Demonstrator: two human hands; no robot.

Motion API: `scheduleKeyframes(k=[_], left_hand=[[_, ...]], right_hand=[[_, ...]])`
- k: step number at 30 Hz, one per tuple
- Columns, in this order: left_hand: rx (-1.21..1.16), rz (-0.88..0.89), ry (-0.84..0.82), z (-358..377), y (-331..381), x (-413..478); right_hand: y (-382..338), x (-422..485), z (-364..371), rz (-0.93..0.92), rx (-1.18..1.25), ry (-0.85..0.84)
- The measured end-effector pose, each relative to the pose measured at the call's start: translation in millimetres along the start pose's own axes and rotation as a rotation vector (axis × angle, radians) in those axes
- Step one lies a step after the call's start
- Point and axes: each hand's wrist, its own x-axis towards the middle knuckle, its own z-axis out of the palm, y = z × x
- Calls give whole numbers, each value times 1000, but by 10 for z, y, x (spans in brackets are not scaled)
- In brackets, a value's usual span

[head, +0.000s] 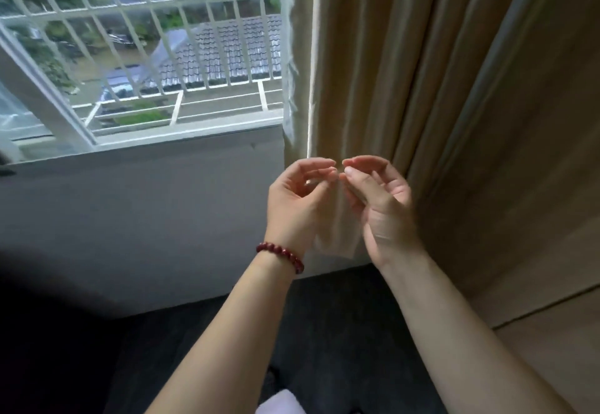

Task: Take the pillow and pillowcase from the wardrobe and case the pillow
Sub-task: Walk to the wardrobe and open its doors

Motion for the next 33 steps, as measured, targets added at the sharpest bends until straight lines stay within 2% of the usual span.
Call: scheduleKeyframes(k=[5,11,18,29,33], left_hand=[[-62,3,-224,155,-41,472],[-137,-56,-425,301,-30,995],[-159,-17,-642,471,-15,1305],[-206,-138,-963,1243,-89,1086],[-194,-89,-1067,1687,-133,857]], right_hand=[[-81,325,-28,-103,-4,177],[-195,600,87,-191,1,373],[-266,714,139,-331,-48,570],[-544,367,-420,-532,-165,878],[-774,226,-738,-617,-153,927]])
